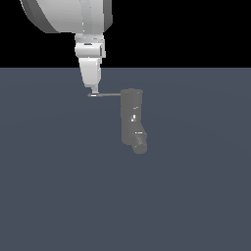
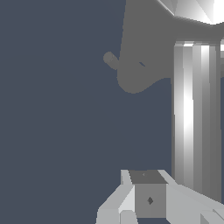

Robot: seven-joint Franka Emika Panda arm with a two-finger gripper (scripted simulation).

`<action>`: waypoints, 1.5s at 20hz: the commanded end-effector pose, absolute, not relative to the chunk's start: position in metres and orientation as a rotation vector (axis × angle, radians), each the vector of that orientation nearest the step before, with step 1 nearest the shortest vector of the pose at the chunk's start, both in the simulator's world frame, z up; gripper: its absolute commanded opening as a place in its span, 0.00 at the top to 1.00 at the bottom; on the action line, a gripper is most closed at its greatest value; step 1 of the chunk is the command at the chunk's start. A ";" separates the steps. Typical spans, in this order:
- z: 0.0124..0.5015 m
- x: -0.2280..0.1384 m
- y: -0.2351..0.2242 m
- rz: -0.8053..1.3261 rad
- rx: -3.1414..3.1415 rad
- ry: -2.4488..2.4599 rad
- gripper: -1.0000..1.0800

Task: Turn on the faucet by rotating a designated handle.

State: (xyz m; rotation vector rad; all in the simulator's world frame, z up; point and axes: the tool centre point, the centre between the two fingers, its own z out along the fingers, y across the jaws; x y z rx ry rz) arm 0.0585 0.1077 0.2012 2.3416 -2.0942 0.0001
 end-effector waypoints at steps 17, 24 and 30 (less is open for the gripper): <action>0.201 0.005 0.100 0.000 2.342 -2.094 1.00; 0.201 -0.016 0.097 0.000 2.342 -2.094 1.00; 0.201 -0.022 0.092 0.002 2.340 -2.100 1.00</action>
